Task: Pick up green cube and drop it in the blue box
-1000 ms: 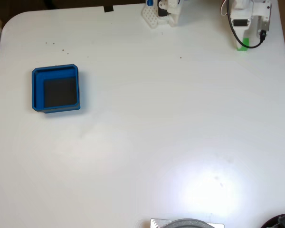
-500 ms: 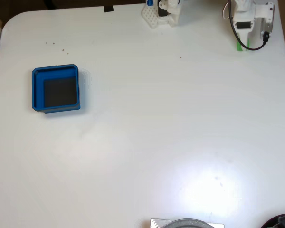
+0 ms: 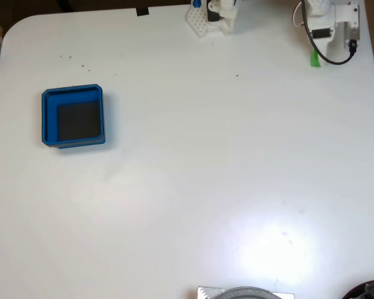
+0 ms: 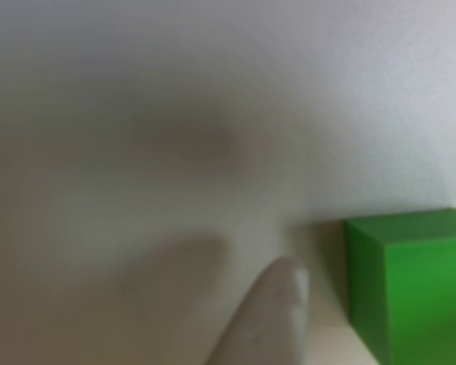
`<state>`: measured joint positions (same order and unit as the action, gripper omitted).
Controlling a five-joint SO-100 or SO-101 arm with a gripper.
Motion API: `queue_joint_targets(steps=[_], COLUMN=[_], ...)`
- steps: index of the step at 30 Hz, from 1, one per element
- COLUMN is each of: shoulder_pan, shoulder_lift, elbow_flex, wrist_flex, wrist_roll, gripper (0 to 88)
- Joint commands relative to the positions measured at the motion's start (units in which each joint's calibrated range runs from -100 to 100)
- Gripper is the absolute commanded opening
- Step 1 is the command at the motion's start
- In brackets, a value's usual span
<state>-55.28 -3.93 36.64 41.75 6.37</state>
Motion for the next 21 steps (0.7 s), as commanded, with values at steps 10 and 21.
queue_joint_targets(steps=[10,21], shoulder_pan=[-0.06,0.16], shoulder_lift=[1.59,2.92], elbow_flex=[-3.07,-3.07], wrist_flex=[-1.1,-1.1], wrist_roll=[-0.1,-0.05], gripper=[33.8,33.6])
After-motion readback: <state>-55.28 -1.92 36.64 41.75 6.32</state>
